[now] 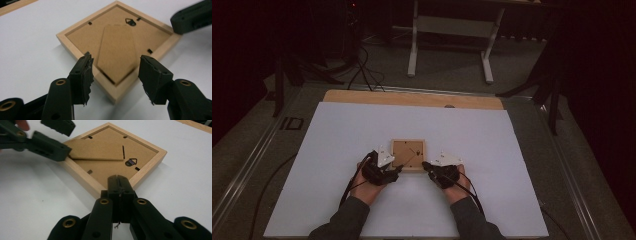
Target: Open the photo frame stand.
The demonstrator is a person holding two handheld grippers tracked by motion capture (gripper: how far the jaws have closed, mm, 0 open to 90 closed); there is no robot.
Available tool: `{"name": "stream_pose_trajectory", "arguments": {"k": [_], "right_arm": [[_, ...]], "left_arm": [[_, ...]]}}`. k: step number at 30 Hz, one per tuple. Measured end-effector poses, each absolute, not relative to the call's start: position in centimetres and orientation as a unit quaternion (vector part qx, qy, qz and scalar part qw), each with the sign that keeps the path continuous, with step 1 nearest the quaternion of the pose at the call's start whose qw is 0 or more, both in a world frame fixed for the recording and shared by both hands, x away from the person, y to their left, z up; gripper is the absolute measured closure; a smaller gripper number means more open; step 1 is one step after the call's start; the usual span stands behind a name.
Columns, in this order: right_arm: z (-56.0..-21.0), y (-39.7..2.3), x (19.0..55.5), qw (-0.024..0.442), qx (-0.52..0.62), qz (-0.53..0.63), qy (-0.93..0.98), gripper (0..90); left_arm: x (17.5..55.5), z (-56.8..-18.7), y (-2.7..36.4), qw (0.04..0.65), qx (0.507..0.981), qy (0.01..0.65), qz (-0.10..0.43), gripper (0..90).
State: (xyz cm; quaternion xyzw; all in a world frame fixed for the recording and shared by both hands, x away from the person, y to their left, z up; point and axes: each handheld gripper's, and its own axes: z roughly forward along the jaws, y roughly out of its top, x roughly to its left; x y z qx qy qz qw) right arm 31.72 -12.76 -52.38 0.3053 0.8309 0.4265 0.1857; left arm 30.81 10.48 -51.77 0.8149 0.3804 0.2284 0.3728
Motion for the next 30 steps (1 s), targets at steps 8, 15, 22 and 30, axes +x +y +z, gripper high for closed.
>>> {"name": "stream_pose_trajectory", "arguments": {"k": [8, 15, 22, 30], "right_arm": [[-52.4, -12.8, 31.7, 0.181, 0.312, 0.429, 0.828, 89.8], [-52.4, -12.8, 31.8, 0.180, 0.311, 0.431, 0.828, 89.8], [-52.4, -12.8, 31.8, 0.180, 0.311, 0.430, 0.828, 89.8], [-52.4, -12.8, 31.8, 0.180, 0.311, 0.431, 0.828, 89.8]], "left_arm": [[32.0, -51.5, 9.4, 0.359, 0.825, 0.376, 0.223, 43.7], [33.0, -51.5, 9.2, 0.351, 0.832, 0.383, 0.198, 44.8], [33.2, -50.9, 9.0, 0.351, 0.837, 0.375, 0.191, 51.4], [33.1, -50.0, 8.8, 0.359, 0.832, 0.371, 0.205, 51.1]]}}
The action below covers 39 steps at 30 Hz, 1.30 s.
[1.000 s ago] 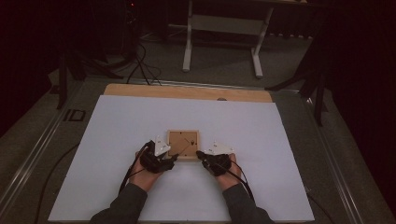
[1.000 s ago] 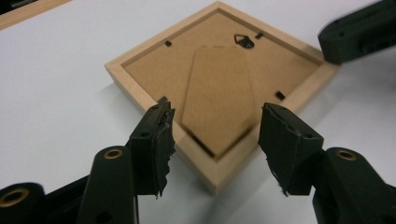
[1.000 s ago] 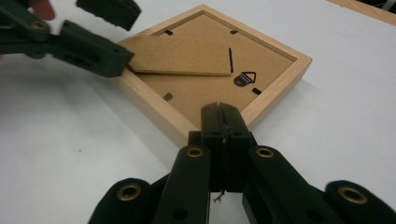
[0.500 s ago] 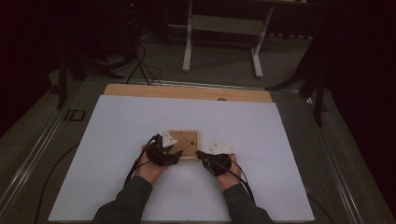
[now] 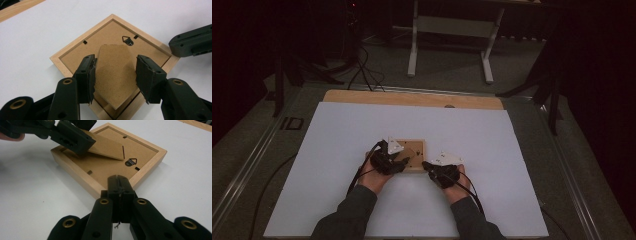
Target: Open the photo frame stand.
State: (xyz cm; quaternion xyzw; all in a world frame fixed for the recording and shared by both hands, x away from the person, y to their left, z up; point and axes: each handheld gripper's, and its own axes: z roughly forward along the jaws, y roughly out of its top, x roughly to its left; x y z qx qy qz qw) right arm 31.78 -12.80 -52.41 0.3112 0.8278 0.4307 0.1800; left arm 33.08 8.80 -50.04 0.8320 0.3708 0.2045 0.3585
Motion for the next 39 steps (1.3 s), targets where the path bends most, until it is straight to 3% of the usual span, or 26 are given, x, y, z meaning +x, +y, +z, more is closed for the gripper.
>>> {"name": "stream_pose_trajectory", "arguments": {"k": [10, 22, 35, 39], "right_arm": [[-52.4, -12.8, 31.8, 0.179, 0.310, 0.431, 0.828, 89.8], [-52.4, -12.8, 31.8, 0.180, 0.310, 0.431, 0.828, 89.8], [-52.4, -12.8, 31.8, 0.179, 0.311, 0.431, 0.828, 89.8], [-52.4, -12.8, 31.8, 0.180, 0.311, 0.431, 0.828, 89.8]], "left_arm": [[32.1, -48.8, 10.4, 0.391, 0.813, 0.380, 0.206, 45.0], [30.5, -49.3, 13.2, 0.405, 0.808, 0.391, 0.174, 64.0], [30.0, -49.9, 12.6, 0.382, 0.829, 0.372, 0.168, 88.1], [30.1, -50.4, 12.5, 0.374, 0.832, 0.377, 0.162, 89.5]]}}
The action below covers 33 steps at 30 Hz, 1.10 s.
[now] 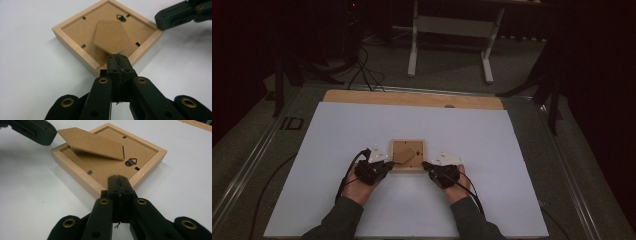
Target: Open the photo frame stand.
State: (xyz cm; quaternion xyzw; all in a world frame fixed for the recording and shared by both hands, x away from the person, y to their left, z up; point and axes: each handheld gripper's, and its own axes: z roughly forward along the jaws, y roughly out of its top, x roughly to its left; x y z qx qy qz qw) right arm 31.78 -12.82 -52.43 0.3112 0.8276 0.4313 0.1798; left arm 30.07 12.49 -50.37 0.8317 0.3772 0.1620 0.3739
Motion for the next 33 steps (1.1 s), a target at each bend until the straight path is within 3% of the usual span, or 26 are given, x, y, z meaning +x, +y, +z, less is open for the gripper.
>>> {"name": "stream_pose_trajectory", "arguments": {"k": [12, 26, 33], "right_arm": [[-52.4, -12.8, 31.8, 0.181, 0.311, 0.431, 0.828, 89.8], [-52.4, -12.8, 31.7, 0.182, 0.312, 0.431, 0.827, 89.8], [-52.4, -12.8, 31.7, 0.182, 0.311, 0.431, 0.827, 89.8]], "left_arm": [[30.7, -50.8, 12.0, 0.382, 0.821, 0.395, 0.156, 88.8], [31.7, -49.2, 10.3, 0.398, 0.812, 0.395, 0.161, 80.6], [32.2, -49.5, 10.1, 0.405, 0.806, 0.410, 0.137, 64.4]]}}
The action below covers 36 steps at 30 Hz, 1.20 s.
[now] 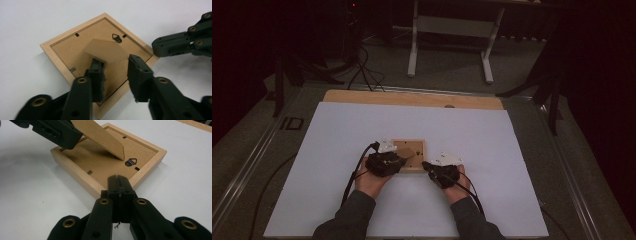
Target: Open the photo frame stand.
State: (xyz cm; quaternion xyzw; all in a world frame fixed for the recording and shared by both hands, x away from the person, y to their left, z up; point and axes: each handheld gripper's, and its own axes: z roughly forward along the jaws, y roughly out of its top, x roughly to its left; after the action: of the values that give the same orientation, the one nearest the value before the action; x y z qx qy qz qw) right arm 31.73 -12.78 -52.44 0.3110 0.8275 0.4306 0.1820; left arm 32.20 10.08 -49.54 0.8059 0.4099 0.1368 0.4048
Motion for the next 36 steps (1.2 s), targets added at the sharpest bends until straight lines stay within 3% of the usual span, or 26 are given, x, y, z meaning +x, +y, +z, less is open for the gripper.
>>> {"name": "stream_pose_trajectory", "arguments": {"k": [12, 36], "right_arm": [[-52.4, -12.8, 31.7, 0.182, 0.310, 0.430, 0.828, 89.8], [-52.4, -12.8, 31.7, 0.182, 0.309, 0.430, 0.828, 89.8]], "left_arm": [[33.9, -49.9, 9.7, 0.399, 0.805, 0.428, 0.103, 51.5], [36.1, -50.4, 9.5, 0.409, 0.785, 0.464, 0.032, 46.6]]}}
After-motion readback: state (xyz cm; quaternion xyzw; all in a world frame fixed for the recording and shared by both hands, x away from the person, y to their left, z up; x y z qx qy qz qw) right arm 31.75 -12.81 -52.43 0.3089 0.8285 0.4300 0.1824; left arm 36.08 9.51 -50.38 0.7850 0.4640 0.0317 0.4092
